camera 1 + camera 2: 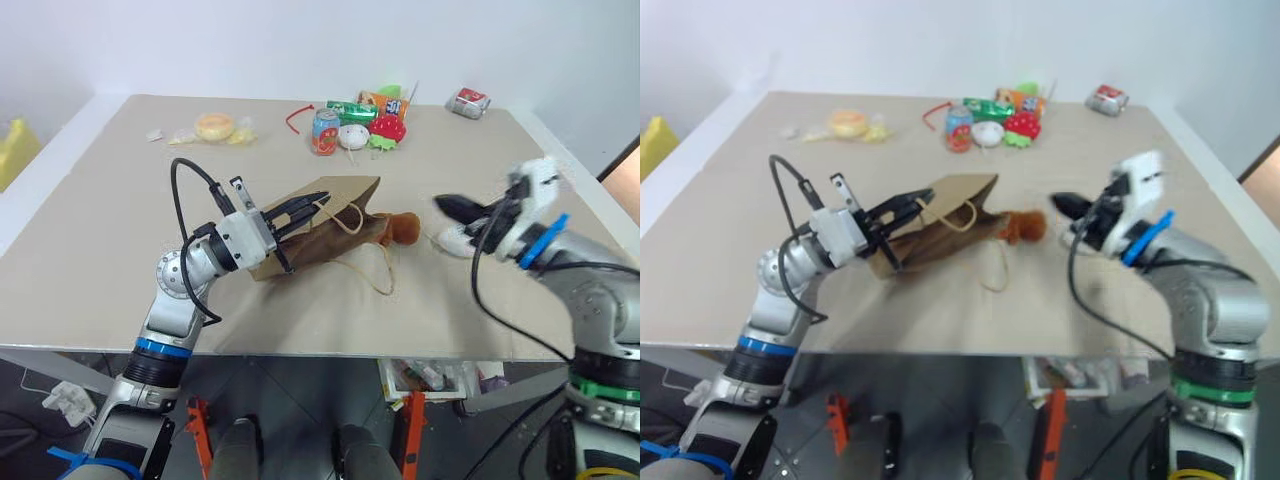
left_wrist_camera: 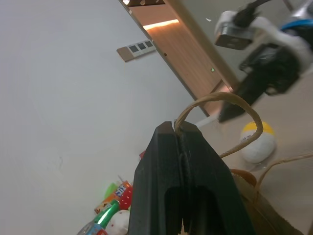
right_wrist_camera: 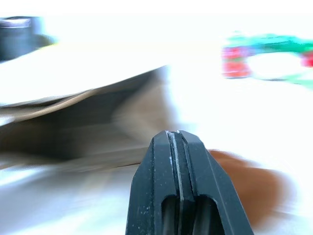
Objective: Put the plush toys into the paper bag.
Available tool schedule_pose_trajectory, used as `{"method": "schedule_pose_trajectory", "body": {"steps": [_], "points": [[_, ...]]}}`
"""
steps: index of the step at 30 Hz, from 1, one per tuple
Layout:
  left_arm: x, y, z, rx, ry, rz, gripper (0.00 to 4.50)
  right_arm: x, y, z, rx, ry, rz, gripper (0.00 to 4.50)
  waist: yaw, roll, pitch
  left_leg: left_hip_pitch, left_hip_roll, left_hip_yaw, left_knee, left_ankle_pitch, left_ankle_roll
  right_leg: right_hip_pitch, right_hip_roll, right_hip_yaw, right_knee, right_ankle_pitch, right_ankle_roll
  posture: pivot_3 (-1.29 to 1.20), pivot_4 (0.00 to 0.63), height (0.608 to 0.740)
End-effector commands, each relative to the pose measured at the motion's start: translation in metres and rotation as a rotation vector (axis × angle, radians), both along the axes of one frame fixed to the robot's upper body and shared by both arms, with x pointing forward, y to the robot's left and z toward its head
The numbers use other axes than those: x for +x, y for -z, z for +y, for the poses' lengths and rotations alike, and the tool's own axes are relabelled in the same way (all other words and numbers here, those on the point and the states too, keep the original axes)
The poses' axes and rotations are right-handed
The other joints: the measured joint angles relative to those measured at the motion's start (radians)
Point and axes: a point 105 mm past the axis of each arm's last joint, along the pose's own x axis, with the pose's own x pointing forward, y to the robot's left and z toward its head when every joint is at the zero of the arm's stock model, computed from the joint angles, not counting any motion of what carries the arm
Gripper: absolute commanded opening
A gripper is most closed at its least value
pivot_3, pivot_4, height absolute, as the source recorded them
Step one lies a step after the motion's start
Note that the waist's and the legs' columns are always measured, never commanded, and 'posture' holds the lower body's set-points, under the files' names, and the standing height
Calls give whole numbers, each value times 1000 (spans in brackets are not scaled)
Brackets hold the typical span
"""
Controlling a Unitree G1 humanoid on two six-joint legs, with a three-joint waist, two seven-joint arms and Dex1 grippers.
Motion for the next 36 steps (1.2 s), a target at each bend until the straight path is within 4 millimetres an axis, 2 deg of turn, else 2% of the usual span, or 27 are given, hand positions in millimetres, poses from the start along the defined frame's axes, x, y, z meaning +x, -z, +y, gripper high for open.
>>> {"method": "schedule_pose_trajectory", "body": {"steps": [1, 4, 5, 7, 8, 9, 10, 11, 12, 15, 20, 25, 26, 27, 28, 29, 33, 34, 36], "points": [[-9, -4, -2, -7, 25, -29, 0, 25, 8, -84, -212, 390, 9, 339, 0, 0, 0, 0, 0, 0, 0, 0, 0, 0, 0, 0, 0, 0, 0, 0, 150, 740], [-11, 0, -3, 2, 33, -23, 0, 31, 24, -103, -318, 476, 51, 1199, 1, 0, 0, 0, 0, 1, 0, 0, 0, 0, -1, 0, 0, 0, 0, 0, 150, 740], [-11, 1, -4, 3, 34, -22, 0, 32, 27, -107, -343, 491, 54, 1779, 1, 0, 0, 0, -1, 3, 0, 0, 1, 0, -1, 2, 0, -1, 2, 0, 150, 740], [-12, 2, -4, 4, 35, -20, 0, 35, 30, -111, -383, 500, 51, 2426, 0, 0, 0, 0, -1, 3, 0, 0, 1, 0, -1, 2, 0, -2, 2, 0, 150, 740], [-12, 2, -5, 3, 35, -19, 0, 35, 31, -111, -394, 500, 49, 2937, 0, 0, 0, 0, -1, 3, 0, 0, 1, 0, -1, 3, 0, -2, 3, 0, 150, 740], [-12, 2, -5, 2, 35, -17, 0, 36, 31, -111, -405, 493, 45, 3052, -1, 0, 0, 0, -1, 3, -1, 0, 1, 0, -1, 3, 0, -1, 4, 0, 150, 740], [-12, 3, -5, 1, 35, -17, 0, 36, 31, -111, -419, 489, 41, 3779, 0, 0, 0, 0, -1, 3, -1, 0, 1, -1, -1, 3, 0, 0, 7, 0, 150, 740], [-12, 2, -5, -1, 34, -15, 0, 38, 31, -113, -425, 499, 43, 4224, -1, 0, 0, 0, -1, 3, -1, 0, 1, 0, -1, 3, 0, -1, 8, 0, 150, 740], [-12, 2, -5, -5, 32, -13, 0, 39, 32, -114, -426, 496, 53, 4401, -1, 0, 0, 0, -1, 3, -1, 0, 1, 0, -1, 3, 0, -1, 8, 0, 150, 740], [-11, 2, -4, -11, 30, -9, 0, 41, 36, -112, -442, 473, 64, 4401, -1, 0, 0, 0, -1, 3, 0, 0, 1, 0, -1, 3, 0, -2, 4, 0, 150, 740], [-7, -2, -3, -33, 25, 4, 0, 49, 59, -116, -555, 507, 114, 4401, -1, 0, 0, 0, -1, 3, 1, 1, 1, 0, -1, 3, 0, -1, 4, 0, 150, 740], [-2, -10, -1, -92, 37, 71, 0, 58, 74, -109, -581, 512, 136, 4401, -3, 0, 0, 1, -1, 3, 1, 1, 1, 0, -1, 3, 0, -1, 4, 0, 150, 740], [-3, -11, -1, -96, 43, 80, 0, 60, 76, -109, -582, 519, 138, 3895, -3, 0, 0, 1, -1, 3, 1, 1, 1, 0, -1, 3, 0, -1, 4, 0, 150, 740], [-3, -11, -2, -98, 52, 96, 0, 61, 78, -108, -583, 517, 136, 3793, -4, 0, 0, 1, -1, 3, 1, 1, 1, 0, -1, 3, 0, 0, 4, 0, 150, 740], [-3, -11, -2, -98, 58, 105, 0, 62, 79, -106, -584, 510, 132, 3264, -5, 0, 0, 1, -1, 3, 1, 1, 1, 1, -1, 3, 0, 0, 4, 0, 150, 740], [-3, -12, -2, -97, 61, 110, 0, 63, 79, -105, -582, 505, 129, 3177, -6, 0, 0, 1, -1, 3, 1, 1, 1, 1, -1, 3, 0, 0, 4, 0, 150, 740], [-4, -13, -2, -98, 73, 133, 0, 63, 81, -101, -579, 477, 123, 1498, -7, 0, 0, 1, -2, 3, 1, 1, 2, 1, -1, 3, 0, 0, 4, 0, 150, 740], [-4, -14, -3, -98, 76, 137, 0, 62, 80, -102, -577, 473, 123, 829, -6, 0, 0, 1, -2, 3, 1, 1, 2, 1, -1, 3, 0, 1, 4, 0, 150, 740], [-4, -15, -3, -101, 81, 147, 0, 62, 78, -102, -563, 467, 122, 334, -6, 0, 0, 1, -2, 3, 1, 1, 2, 1, -1, 3, 0, 1, 4, 0, 150, 740]]}}
